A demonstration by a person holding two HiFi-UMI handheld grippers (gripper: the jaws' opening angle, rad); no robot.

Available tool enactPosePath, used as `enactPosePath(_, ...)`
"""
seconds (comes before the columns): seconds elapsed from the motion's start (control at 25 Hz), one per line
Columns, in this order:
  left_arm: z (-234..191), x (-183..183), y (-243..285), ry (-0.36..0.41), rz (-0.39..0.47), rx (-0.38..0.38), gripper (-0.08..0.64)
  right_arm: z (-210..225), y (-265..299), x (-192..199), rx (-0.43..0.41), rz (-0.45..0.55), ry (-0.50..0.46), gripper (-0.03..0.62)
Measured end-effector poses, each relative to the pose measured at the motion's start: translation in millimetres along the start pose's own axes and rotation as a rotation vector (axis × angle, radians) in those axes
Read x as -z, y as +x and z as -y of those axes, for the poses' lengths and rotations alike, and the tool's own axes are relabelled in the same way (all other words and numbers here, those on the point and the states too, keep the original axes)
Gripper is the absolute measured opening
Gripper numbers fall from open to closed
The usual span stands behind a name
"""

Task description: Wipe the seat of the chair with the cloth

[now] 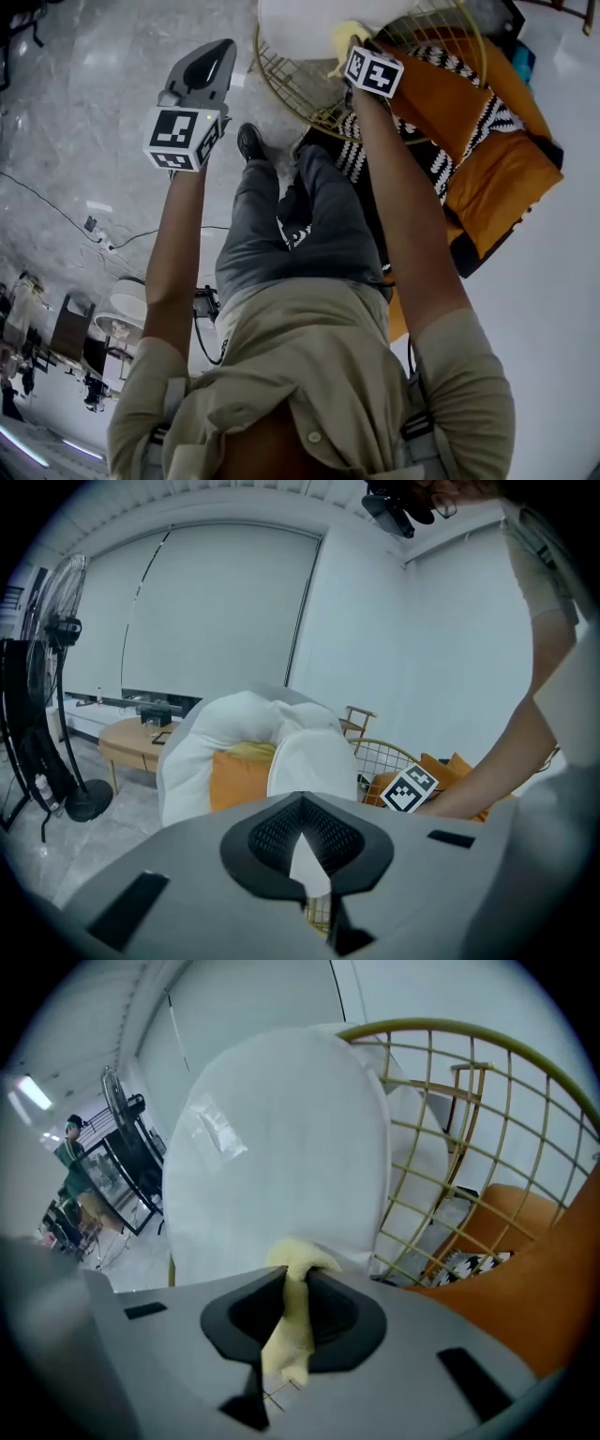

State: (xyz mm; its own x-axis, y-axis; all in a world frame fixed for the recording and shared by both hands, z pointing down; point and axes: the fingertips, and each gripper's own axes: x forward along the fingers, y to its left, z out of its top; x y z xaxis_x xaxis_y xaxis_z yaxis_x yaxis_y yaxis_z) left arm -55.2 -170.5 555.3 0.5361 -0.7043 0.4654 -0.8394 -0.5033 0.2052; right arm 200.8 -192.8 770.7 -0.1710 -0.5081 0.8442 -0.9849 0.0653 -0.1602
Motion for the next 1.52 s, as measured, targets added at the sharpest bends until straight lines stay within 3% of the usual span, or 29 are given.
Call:
enactPosePath(0.2, 11.3, -49.5, -23.9, 0.025, 0.034, 0.009, 0.009, -16.2, -63.8, -33.1, -0.024, 0.072, -0.031, 0.061)
enactPosePath(0.4, 14.7, -97.1, -68.0, 0.054, 0.086, 0.004, 0.009, -46.6, -137.8, -90.8, -0.096, 0.216, -0.074, 0.061)
enactPosePath(0.64, 27.3, -147.4, -145.7, 0.092, 0.147, -0.011, 0.009, -92.4, -275.9, -164.9, -0.200, 0.425, -0.164, 0.061)
enactPosePath(0.84, 43.5, -194.5, -208.2, 0.158, 0.213, -0.009, 0.009, -136.6, -397.8, -205.1, -0.269, 0.581, -0.295, 0.061)
enactPosePath(0.96, 52.3, -224.5, -244.0, 0.187, 0.269, -0.010, 0.009, -164.3, -456.7, -215.9, -0.305, 0.637, -0.376, 0.061)
enactPosePath(1.12, 72.8, -258.4, -279.7, 0.223, 0.333, 0.015, 0.009, -186.6, -522.0, -221.8, -0.352, 0.682, -0.416, 0.061)
enactPosePath(1.52, 118.9, -316.3, -348.0, 0.329, 0.436, 0.138, 0.009, -221.5, -641.9, -216.4, -0.327, 0.790, -0.466, 0.061)
